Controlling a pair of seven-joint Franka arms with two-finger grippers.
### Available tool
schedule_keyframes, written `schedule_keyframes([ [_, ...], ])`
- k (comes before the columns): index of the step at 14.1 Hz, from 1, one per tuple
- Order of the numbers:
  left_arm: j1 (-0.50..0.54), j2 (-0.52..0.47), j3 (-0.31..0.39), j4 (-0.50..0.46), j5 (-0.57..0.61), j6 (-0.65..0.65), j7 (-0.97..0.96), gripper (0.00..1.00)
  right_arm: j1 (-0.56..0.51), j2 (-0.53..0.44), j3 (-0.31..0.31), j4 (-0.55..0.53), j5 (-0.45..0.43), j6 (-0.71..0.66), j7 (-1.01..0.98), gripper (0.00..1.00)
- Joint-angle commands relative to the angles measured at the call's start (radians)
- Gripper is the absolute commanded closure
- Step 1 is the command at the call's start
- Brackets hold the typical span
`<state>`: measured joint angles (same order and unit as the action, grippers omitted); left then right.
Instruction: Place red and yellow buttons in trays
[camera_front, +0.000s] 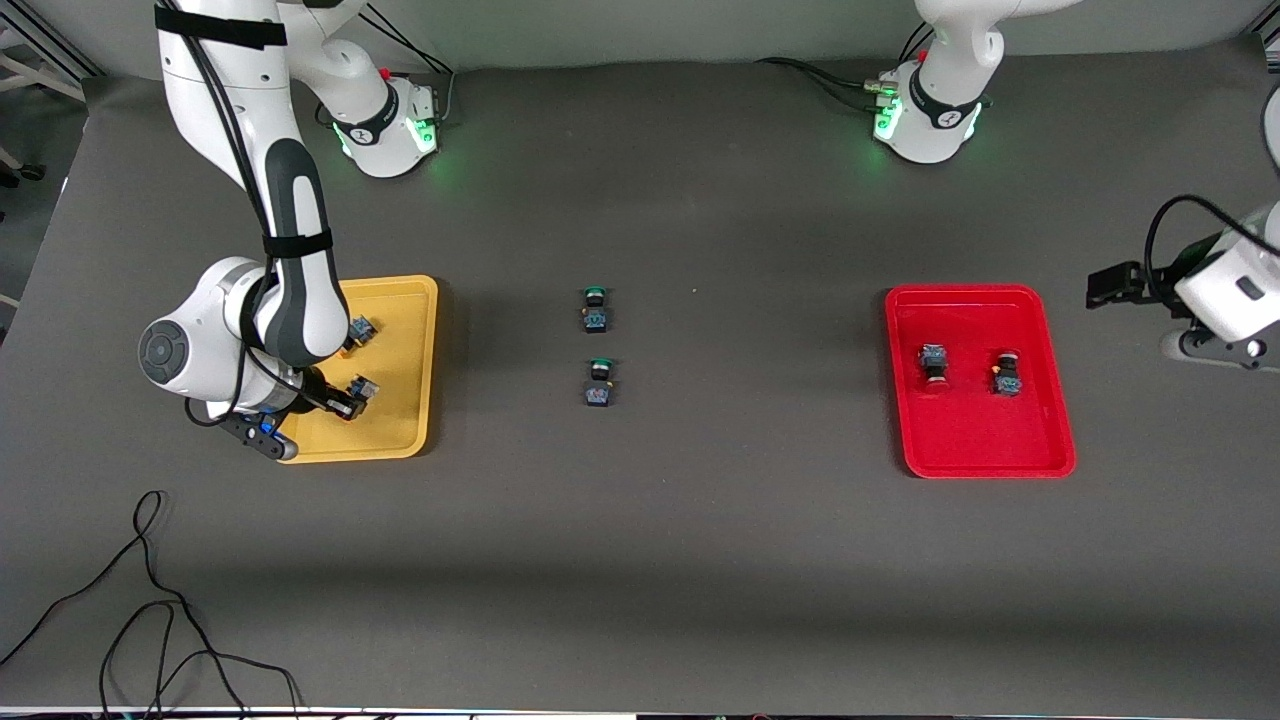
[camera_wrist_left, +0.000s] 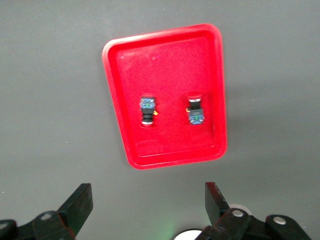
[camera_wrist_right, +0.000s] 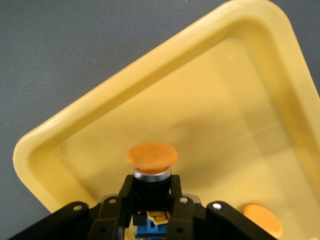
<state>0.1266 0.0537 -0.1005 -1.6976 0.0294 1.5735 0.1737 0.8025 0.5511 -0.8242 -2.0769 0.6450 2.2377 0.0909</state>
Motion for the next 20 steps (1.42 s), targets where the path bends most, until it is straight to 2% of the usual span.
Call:
schedule_keyframes([
  [1, -0.062, -0.014, 0.005, 0.029, -0.025, -0.044, -0.068, 0.00, 0.003, 0.032, 0.000, 0.008, 0.048, 0.037, -0.033, 0.66],
  [3, -0.163, -0.014, 0.088, 0.038, -0.025, -0.049, -0.101, 0.00, 0.004, 0.041, 0.000, 0.009, 0.074, 0.037, -0.033, 0.00],
  [5, -0.225, -0.015, 0.163, 0.055, -0.025, -0.058, -0.103, 0.00, 0.004, 0.020, -0.001, 0.012, 0.076, 0.022, -0.031, 0.00],
  [8, -0.225, -0.023, 0.162, 0.056, -0.026, -0.058, -0.105, 0.00, -0.011, -0.058, -0.006, 0.037, 0.059, -0.033, -0.022, 0.00],
  [9, -0.225, -0.026, 0.160, 0.056, -0.026, -0.058, -0.105, 0.00, -0.029, -0.097, -0.006, 0.056, 0.032, -0.076, -0.022, 0.00],
  [12, -0.228, -0.026, 0.160, 0.055, -0.026, -0.056, -0.117, 0.00, -0.115, -0.242, 0.014, 0.124, -0.131, -0.173, -0.019, 0.00],
  [15, -0.228, -0.028, 0.154, 0.055, -0.026, -0.053, -0.143, 0.00, -0.172, -0.328, 0.042, 0.205, -0.197, -0.291, -0.019, 0.00],
  [17, -0.226, -0.028, 0.153, 0.055, -0.028, -0.056, -0.140, 0.00, -0.259, -0.388, 0.129, 0.245, -0.254, -0.364, -0.016, 0.00],
  [20, -0.223, -0.028, 0.153, 0.055, -0.026, -0.059, -0.134, 0.00, -0.452, -0.505, 0.371, 0.242, -0.411, -0.380, 0.048, 0.00],
])
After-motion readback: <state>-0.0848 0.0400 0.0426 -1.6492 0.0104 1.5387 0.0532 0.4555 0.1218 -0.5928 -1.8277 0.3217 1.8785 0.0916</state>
